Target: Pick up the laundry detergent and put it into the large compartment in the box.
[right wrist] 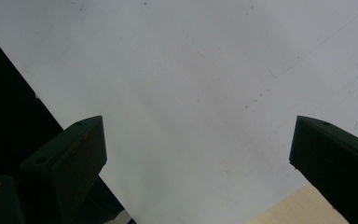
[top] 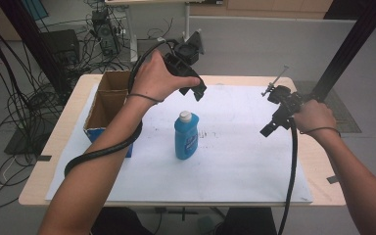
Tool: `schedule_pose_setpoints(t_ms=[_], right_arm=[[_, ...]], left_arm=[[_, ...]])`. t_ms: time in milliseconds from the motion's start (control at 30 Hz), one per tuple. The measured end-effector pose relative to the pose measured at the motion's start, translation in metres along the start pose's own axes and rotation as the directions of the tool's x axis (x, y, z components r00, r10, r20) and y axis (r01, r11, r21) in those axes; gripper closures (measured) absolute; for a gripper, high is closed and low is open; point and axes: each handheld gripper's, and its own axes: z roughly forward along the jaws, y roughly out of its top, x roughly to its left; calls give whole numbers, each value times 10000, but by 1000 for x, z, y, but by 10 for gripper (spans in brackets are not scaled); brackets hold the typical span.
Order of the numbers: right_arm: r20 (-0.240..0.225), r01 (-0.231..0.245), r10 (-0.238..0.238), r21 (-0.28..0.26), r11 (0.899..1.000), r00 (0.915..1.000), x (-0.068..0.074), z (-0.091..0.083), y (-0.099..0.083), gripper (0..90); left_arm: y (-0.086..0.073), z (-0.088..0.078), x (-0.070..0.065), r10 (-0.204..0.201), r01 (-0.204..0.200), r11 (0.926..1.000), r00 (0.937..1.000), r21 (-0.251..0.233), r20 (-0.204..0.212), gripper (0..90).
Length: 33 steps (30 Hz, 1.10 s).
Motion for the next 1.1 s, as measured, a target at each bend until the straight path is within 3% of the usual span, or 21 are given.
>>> schedule_pose_setpoints(t_ms=[433,467,567,700,800,867,1100], right_arm=[[14,-41,41,35,10000,10000,2,0,2,36],[-32,178,-178,0,9998,9998,1,1,2,36],[-1,17,-17,33,10000,10000,2,1,2,35],[-14,256,-256,-2,9997,9997,1,2,2,36],[-14,10,-10,82,10000,10000,3,2,3,36],[-43,168,-168,75,9998,9999,2,3,4,36],[-44,15,-14,97,10000,10000,3,4,5,36]], left_arm=[[-13,3,-6,-48,49,10000,9998,-30,185,94],[-14,5,-8,3,-3,10000,9998,-5,215,94],[-15,6,-10,68,-69,10000,9997,39,243,94],[-16,12,-13,121,-125,9998,9995,128,280,94],[-18,16,-14,151,-158,9997,9993,196,352,93],[-19,21,-15,139,-149,9995,9992,296,366,93],[-23,31,-14,66,-85,9991,9990,422,443,93]])
